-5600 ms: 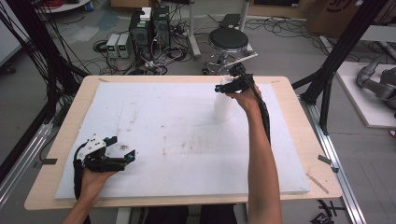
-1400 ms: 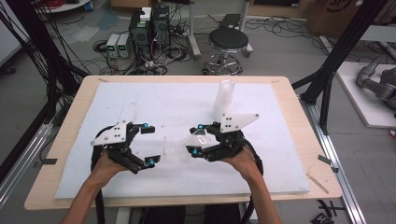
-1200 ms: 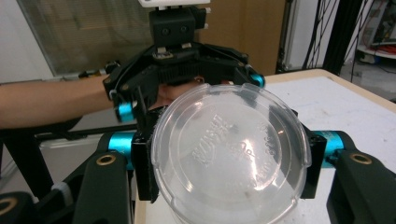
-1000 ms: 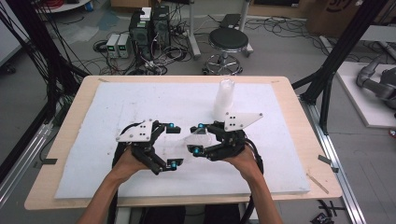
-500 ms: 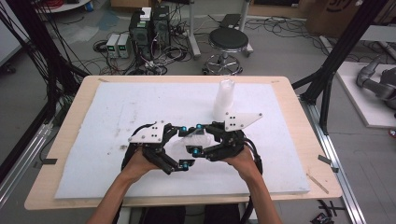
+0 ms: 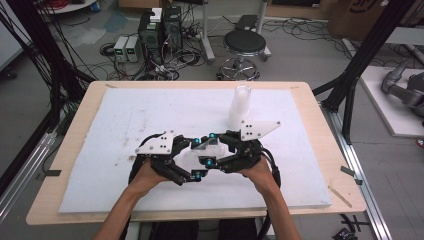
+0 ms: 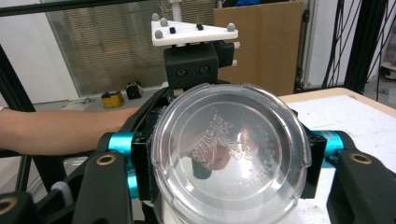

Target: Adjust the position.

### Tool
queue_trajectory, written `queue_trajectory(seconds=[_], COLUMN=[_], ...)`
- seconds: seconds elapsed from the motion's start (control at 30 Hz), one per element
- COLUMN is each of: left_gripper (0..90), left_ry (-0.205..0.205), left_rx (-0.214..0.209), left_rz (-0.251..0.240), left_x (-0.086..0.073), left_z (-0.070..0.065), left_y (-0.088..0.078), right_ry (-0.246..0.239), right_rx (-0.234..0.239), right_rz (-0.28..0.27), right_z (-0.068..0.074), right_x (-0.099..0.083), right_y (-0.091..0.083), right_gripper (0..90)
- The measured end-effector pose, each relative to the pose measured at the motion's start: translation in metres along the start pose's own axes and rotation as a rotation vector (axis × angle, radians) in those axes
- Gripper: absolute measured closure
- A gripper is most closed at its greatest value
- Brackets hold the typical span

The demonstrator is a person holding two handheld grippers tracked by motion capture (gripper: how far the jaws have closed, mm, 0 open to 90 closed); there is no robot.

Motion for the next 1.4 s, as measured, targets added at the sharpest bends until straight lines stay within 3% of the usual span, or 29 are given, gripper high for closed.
queue_trajectory(seconds=[0.43,0.53,0.8,0.87,0.93,1.1,1.23,1.4], left_gripper=[31.4,31.4,31.4,31.3,31.3,31.3,31.3,31.3], left_ry=[-0.003,-0.008,-0.003,0.008,0.052,0.102,0.144,0.160], left_rx=[0.013,0.019,0.028,0.035,0.047,0.034,-0.003,-0.061], left_rz=[0.023,0.019,0.034,0.082,0.178,0.385,0.555,0.729], left_x=[-0.003,-0.003,-0.003,-0.006,-0.012,-0.020,-0.024,-0.024], left_z=[0.001,0.002,0.004,0.005,0.009,0.015,0.015,0.011], left_y=[0.000,-0.001,-0.005,-0.007,-0.012,-0.023,-0.027,-0.027], right_ry=[0.008,0.045,0.052,0.043,0.039,0.012,0.002,-0.019], right_rx=[-0.003,-0.059,-0.067,-0.077,-0.084,-0.112,-0.122,-0.156], right_rz=[0.008,0.035,0.042,0.064,0.103,0.253,0.381,0.548], right_z=[-0.002,-0.009,-0.009,-0.009,-0.008,-0.007,-0.008,-0.010], right_x=[-0.004,-0.007,-0.007,-0.008,-0.010,-0.022,-0.035,-0.050], right_y=[-0.001,-0.001,-0.007,-0.010,-0.013,-0.019,-0.020,-0.020], right_gripper=[39.6,13.2,12.9,12.9,12.9,13.0,13.1,14.3])
Point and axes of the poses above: each handheld gripper's, and its own axes: y roughly forward along the jaws, x roughly out of its top, z roughly to its left, the point moved 10 cm from there along y, roughly forward along the jaws, and after that the axes turned 10 degrees about x, right-handed, at the moved point
